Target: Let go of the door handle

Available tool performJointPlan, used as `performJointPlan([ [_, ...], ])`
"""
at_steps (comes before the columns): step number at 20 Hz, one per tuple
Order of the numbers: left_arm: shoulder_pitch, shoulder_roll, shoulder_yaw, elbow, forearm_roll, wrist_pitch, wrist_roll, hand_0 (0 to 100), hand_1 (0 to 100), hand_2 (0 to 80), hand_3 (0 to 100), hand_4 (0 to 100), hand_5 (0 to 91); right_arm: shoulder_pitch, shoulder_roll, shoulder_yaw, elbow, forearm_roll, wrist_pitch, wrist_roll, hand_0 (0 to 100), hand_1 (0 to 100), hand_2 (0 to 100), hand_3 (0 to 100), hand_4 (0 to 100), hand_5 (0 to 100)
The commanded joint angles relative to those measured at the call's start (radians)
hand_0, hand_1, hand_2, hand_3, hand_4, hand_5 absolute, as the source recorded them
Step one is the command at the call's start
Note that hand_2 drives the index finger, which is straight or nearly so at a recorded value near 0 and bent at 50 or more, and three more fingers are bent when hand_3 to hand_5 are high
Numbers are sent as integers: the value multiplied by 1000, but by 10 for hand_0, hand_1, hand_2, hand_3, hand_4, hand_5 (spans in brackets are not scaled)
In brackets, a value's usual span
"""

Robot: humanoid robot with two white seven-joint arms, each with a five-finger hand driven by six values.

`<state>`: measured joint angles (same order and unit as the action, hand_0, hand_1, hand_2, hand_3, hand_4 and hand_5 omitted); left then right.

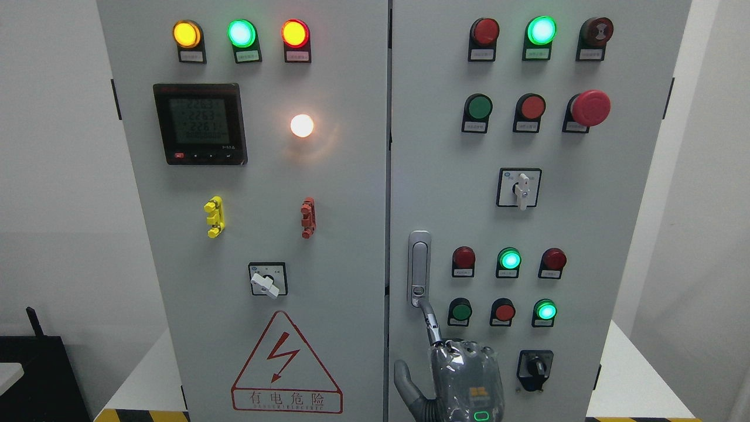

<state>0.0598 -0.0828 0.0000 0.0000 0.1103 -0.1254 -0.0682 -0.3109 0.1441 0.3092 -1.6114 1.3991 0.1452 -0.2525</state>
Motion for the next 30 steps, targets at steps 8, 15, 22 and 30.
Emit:
performJointPlan([
  [8,0,0,-12,-15,0,0,-1,120,389,0,0,0,0,-1,0,-2,13,0,2,29,399,400,132,1000,1000,975],
  [15,0,0,-12,-15,0,0,-1,120,389,0,0,0,0,-1,0,1,11,0,2,30,400,395,136,1000,1000,975],
  [22,0,0,-12,-15,0,0,-1,120,389,0,0,0,0,-1,0,-1,13,-2,-1,30,400,393,137,1000,1000,975],
  [30,0,0,-12,-15,0,0,-1,120,389,0,0,0,0,7,0,1,11,-2,-1,27,401,391,138,1000,1000,975],
])
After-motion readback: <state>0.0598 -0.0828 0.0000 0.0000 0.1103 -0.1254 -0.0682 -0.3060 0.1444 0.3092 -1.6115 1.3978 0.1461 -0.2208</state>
